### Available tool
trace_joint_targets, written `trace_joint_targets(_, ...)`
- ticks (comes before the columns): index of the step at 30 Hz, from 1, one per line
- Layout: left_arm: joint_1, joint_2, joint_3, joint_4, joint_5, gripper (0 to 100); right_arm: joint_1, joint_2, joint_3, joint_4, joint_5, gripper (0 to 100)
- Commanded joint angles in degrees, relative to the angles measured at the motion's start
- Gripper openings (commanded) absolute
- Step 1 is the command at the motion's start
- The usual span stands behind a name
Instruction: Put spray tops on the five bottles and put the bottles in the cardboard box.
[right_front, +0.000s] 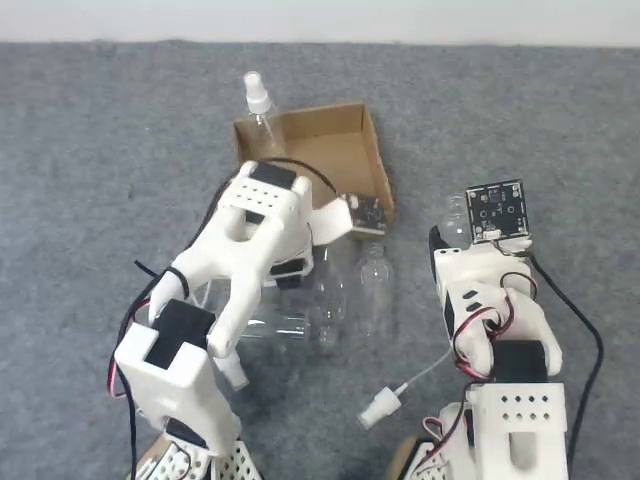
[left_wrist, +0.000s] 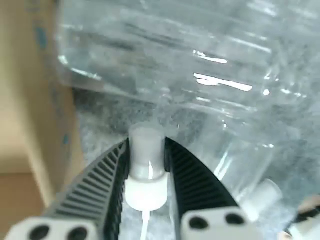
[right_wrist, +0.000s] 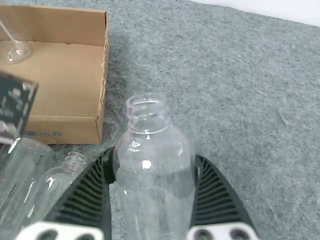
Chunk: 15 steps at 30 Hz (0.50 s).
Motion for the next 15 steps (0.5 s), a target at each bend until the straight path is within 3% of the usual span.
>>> trace_joint_targets(1, -0.2, -0.9, -7.3, 4.9, 5.4, 1, 0.2, -1.6, -0.9, -1.7, -0.6, 0.7)
trace_joint_targets(9, -0.2, -10.3, -8.7, 11.2, 9.4, 1, 0.1, -1.6, -1.1, -1.7, -0.6, 0.7)
trace_joint_targets(15, 0.0, -23.1, -8.7, 13.3, 17.6, 1, -3.5, -1.6, -1.1, -1.4, -0.6, 0.7)
